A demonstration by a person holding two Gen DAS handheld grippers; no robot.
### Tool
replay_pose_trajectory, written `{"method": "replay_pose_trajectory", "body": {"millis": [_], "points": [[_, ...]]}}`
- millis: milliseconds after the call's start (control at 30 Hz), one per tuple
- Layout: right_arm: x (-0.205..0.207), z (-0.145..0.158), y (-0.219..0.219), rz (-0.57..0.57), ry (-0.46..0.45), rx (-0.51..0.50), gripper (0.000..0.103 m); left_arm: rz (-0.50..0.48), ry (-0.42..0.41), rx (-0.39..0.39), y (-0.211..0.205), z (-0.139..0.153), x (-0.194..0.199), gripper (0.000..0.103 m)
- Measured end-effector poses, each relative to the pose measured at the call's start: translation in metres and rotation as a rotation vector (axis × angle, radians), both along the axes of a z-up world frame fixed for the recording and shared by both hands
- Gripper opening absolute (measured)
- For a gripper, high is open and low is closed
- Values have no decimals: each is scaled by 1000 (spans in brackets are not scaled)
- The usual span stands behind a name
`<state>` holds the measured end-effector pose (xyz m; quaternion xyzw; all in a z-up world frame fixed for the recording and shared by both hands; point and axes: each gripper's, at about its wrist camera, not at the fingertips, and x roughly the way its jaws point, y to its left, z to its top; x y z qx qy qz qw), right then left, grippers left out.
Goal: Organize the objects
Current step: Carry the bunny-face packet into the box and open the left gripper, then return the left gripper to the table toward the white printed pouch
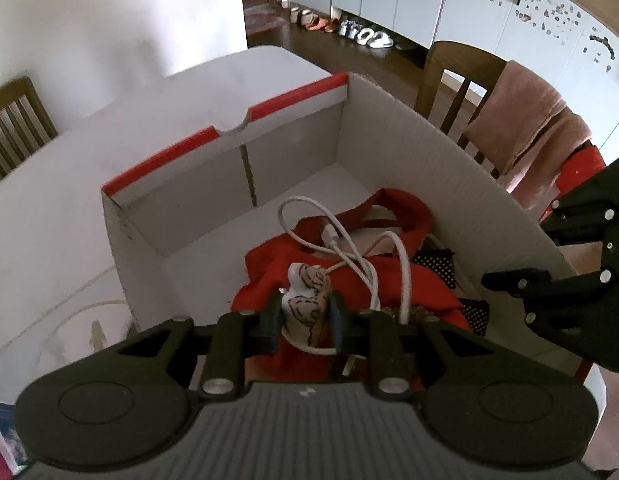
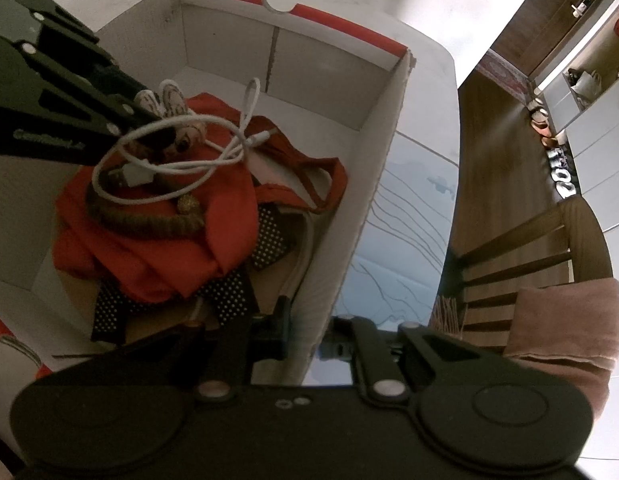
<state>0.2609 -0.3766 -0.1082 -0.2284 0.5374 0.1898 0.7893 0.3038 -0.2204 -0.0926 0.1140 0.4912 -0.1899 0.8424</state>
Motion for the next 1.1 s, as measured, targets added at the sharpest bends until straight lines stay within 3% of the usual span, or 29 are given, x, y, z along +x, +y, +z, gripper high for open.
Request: {"method": "replay_pose_trajectory", "body": {"millis": [333, 767, 1033, 1100], "points": [[-1, -1, -1, 5, -2, -5, 11, 21, -47, -65, 13, 24, -16, 27], [-1, -1, 0, 16, -1, -11, 11, 59, -148, -130, 55, 72, -67, 27], [-1, -2, 1, 18, 2, -14, 11, 211, -193, -122, 104, 72, -118, 27], [0, -2, 1, 19, 3, -16, 11, 262, -180, -114, 120, 65, -131, 37]]}}
